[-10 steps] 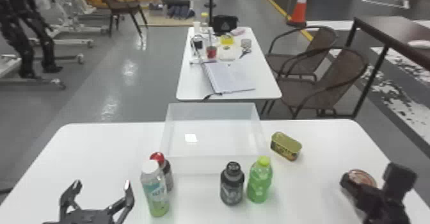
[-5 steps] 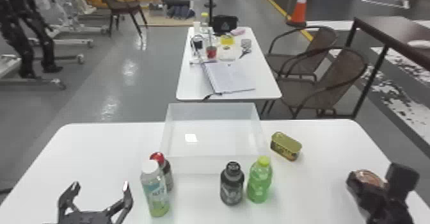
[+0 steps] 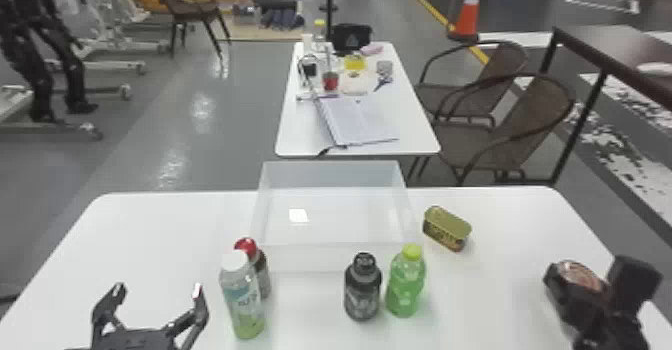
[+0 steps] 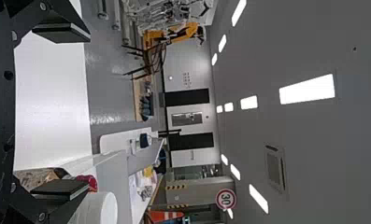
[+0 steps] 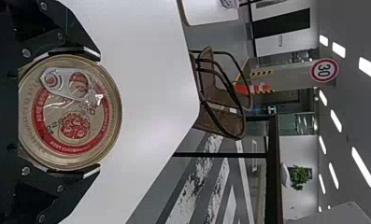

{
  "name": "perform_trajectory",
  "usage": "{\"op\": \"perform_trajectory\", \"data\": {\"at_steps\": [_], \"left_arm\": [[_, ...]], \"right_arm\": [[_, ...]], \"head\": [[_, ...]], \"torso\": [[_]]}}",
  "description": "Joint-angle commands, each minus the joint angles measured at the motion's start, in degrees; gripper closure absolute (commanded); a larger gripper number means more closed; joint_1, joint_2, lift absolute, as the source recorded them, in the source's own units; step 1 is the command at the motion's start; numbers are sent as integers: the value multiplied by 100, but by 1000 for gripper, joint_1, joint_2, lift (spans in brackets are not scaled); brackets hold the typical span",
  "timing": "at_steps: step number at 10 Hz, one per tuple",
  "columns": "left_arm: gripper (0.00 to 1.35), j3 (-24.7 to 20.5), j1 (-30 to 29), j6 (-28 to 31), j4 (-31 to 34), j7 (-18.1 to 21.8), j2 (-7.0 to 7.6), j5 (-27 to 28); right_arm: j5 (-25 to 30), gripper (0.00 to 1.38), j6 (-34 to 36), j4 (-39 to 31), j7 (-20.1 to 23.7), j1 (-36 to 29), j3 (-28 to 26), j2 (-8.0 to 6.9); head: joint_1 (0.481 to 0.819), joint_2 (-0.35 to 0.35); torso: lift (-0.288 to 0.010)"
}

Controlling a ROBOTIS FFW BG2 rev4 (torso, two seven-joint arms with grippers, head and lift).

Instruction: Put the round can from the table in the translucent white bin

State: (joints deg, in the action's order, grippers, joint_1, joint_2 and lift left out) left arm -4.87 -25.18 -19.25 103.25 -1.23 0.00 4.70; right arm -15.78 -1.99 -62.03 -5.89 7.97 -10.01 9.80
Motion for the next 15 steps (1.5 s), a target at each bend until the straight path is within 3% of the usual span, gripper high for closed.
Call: {"op": "perform_trajectory", "data": {"at_steps": [1,4,7,10,12,15], "left_arm": [[190,30,39,0,-24,0,-15,5],[190,39,65,0,-51,0,-15,-13],[190,65,101,18,-77,0,-15,-22],[190,92,136,26,-103,0,-15,-39],[190,118,153,35,-138,0,-15,-74],[190,136,180,18,-200,18,-15,-109]], "right_arm": [[-145,1050,138,-714,0,-234,-1,-39],[-180,1049,1087,-2569,114,-498,-1,-48],[-461,1049,2660,-3711,527,-146,61,-48],[-681,1049,3249,-3808,791,486,579,-22],[-971,1049,3205,-3210,844,873,1054,-57],[-1033,1049,2889,-2076,1406,1559,1599,-364]], "head": [[549,0],[549,0],[549,0],[549,0],[549,0],[549,0]], "torso": [[-100],[-100],[-100],[-100],[-100],[-100]]}}
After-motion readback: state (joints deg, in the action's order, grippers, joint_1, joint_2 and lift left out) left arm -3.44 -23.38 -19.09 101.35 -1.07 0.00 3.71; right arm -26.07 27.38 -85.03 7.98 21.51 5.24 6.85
